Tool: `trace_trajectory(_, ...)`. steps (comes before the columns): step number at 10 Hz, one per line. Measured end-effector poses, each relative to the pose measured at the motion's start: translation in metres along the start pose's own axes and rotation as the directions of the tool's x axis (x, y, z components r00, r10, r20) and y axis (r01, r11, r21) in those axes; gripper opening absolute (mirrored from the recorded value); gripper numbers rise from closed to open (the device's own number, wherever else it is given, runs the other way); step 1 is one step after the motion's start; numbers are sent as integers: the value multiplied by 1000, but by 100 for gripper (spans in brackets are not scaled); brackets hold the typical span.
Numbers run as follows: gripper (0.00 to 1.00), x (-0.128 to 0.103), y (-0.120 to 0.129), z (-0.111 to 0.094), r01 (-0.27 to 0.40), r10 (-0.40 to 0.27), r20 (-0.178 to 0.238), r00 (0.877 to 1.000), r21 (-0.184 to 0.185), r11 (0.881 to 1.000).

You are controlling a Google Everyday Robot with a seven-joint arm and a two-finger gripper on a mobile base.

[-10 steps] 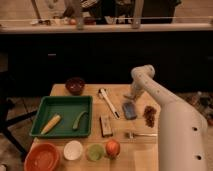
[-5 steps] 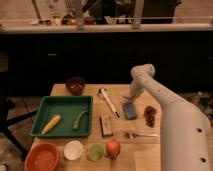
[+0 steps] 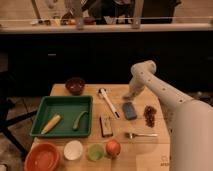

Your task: Place towel in plastic cup

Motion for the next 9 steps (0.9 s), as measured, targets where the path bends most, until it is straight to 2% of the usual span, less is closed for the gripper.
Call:
trace_trajectory(4, 0, -27, -24, -42, 74, -76, 67, 995, 26, 997)
trace_trajectory(5, 0, -38, -28, -51, 93, -95, 98, 991, 25, 995)
trace_trajectory(9, 0, -88, -32, -82, 148, -153, 170, 974, 43, 988)
